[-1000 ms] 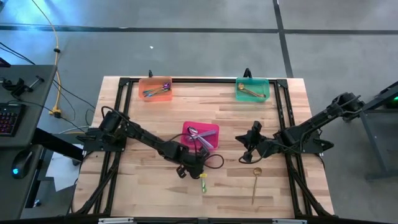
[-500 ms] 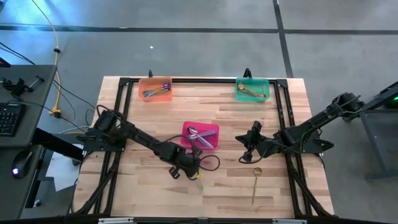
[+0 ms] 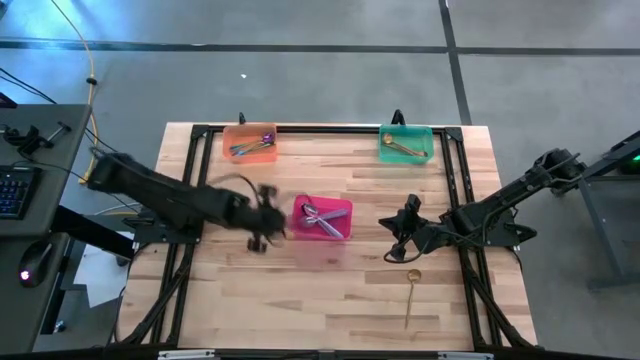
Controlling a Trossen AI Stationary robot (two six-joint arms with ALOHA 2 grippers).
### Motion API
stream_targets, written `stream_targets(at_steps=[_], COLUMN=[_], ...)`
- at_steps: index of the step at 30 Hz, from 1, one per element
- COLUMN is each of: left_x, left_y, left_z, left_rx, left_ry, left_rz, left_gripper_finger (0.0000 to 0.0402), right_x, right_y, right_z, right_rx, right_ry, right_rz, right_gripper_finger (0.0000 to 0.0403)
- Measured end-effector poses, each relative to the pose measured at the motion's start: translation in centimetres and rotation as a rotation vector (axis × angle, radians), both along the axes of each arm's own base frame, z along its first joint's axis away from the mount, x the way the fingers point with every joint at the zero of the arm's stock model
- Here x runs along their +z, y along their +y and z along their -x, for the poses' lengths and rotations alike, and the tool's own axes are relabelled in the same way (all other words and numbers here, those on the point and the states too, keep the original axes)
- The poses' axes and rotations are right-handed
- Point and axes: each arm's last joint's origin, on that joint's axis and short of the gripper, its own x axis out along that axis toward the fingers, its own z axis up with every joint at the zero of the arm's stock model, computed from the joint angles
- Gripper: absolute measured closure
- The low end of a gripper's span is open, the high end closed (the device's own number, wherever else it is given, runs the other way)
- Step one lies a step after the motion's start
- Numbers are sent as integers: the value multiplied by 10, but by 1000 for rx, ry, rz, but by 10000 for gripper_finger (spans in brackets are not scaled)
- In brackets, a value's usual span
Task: Sort silverware by color (type)
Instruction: Put the green spoon into the orange bin
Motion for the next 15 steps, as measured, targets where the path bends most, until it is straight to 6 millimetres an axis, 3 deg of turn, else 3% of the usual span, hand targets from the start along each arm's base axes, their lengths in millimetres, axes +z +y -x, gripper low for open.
stream_targets(at_steps=[4,8,15], left_x=[14,12,7], left_y=[43,90,175], left_z=[37,69,97], left_rx=[230,462,806], left_ry=[-77,-96,-155], left_rz=[-135,-228,-291], left_gripper_finger=[396,396,396], right_x=[0,2,7], right_y=[0,1,2], right_z=[0,-1,-5], right_rx=[0,0,30], right_ry=[-6,-22,-64], right_rz=[-3,-10,13], right_gripper_finger=[402,402,402])
